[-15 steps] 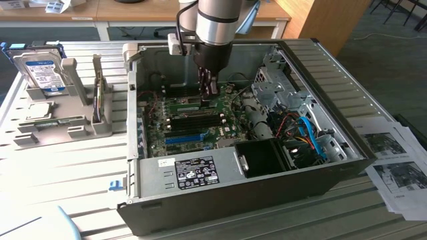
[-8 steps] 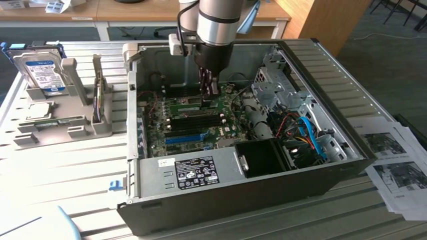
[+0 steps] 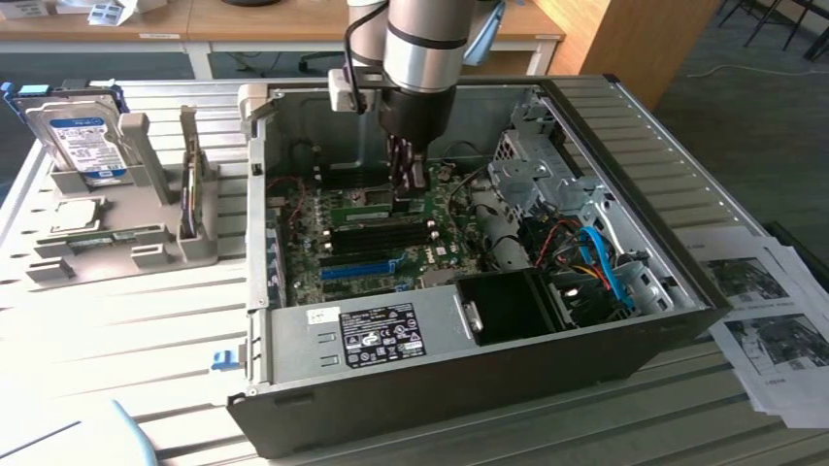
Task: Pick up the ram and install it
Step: 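Insert the ram into the slot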
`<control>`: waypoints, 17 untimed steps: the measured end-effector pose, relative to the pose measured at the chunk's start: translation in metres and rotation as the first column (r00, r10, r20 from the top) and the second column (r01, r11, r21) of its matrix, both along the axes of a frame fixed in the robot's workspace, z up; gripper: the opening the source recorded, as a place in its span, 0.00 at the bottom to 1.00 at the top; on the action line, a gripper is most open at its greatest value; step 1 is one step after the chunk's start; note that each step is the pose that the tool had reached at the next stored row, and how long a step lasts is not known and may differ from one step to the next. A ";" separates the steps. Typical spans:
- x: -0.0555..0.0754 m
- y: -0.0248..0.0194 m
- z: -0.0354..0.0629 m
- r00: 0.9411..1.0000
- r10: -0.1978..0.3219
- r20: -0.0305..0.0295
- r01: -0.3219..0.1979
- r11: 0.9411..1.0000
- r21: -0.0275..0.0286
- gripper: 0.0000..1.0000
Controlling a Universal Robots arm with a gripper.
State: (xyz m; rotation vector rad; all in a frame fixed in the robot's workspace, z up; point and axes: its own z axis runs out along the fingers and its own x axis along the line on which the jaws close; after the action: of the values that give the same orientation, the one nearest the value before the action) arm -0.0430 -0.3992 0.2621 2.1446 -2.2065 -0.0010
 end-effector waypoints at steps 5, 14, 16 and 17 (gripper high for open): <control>0.000 -0.0035 0.0000 1.000 0.000 0.000 0.000 1.000 0.000 0.11; 0.000 -0.0035 -0.0090 1.000 0.000 0.000 0.000 1.000 0.000 0.11; 0.000 -0.0035 -0.0126 1.000 0.000 0.000 0.000 1.000 0.000 0.11; 0.000 -0.0035 -0.0145 1.000 0.000 0.000 0.000 1.000 0.000 0.11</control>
State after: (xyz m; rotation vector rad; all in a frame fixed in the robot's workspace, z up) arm -0.0429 -0.4027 0.2476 2.1448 -2.2065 -0.0011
